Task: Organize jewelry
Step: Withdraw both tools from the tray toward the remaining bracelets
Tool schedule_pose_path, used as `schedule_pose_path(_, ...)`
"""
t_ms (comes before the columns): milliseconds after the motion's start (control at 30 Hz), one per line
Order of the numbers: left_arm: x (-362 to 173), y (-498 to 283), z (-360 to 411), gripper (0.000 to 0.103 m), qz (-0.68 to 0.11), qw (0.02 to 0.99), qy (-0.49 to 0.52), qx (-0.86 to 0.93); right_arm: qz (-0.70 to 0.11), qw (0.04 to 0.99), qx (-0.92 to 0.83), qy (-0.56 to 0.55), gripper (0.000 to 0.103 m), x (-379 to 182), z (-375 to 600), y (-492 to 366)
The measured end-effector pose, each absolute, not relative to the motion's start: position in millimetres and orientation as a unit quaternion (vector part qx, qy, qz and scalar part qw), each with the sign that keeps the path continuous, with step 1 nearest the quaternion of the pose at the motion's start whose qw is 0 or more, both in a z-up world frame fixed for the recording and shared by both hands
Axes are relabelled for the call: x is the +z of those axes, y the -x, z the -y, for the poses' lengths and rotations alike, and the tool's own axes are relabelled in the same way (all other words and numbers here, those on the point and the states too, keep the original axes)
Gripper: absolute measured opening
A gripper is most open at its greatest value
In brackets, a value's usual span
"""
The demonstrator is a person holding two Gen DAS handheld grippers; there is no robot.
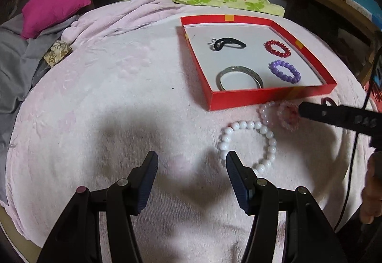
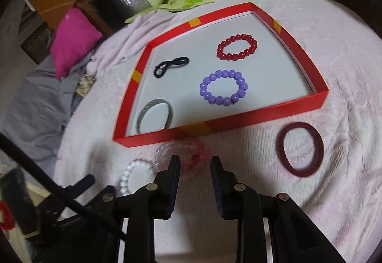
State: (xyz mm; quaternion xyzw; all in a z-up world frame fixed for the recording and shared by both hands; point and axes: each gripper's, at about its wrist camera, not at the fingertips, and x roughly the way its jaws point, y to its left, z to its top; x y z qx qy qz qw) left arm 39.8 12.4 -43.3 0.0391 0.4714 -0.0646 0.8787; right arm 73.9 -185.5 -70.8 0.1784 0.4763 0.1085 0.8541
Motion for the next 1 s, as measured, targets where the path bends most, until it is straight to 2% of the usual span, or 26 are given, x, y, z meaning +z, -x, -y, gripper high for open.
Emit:
schedule_pose_path(133, -45.0, -45.2, -12.9, 0.061, -0.476, 0.876, -0.038, -0.067, -0.480, 0.859, 0.088, -0.153, 0.029, -78.2, 180.2, -80.6)
schedule_pose_path(200, -47.1, -47.5, -12.2, 0.061, -0.480, 0.874, -0.038, -0.067, -0.474, 0.865, 0.090, -0.138, 0.020, -78.0, 176.5, -79.9)
schedule_pose_path(233, -48.3, -48.5, -11.7, 0.061, -0.483, 0.873, -0.037, -0.065, -0.470, 0.869, 0.094, -0.124, 0.011, -76.5, 173.4, -78.4)
schedule_pose_path(500, -45.9, -47.9, -5.8, 0.061, -0.474, 0.876, -0.033, -0.082, -0.456, 0.875, 0.063, -0.151, 0.011, -61.9, 203.3, -65.6)
schedule_pose_path(600, -43.7, -46.8, -0.8, 0.067, -0.464, 0.880, -0.031, -0.098, -0.465, 0.866, 0.060, -0.173, 0.011, -63.4, 220.8, -62.8)
schedule_pose_path(867, -45.3, -48.8, 19.4, 0.071, -0.463, 0.875, -0.029, -0.141, -0.492, 0.851, 0.067, -0.172, 0.011, -73.1, 231.2, -59.2)
schedule_pose_path(1000, -47.8, -47.6, 28.6, 0.077, -0.462, 0.872, -0.037, -0.155, -0.504, 0.842, 0.073, -0.175, 0.010, -79.2, 233.3, -59.1)
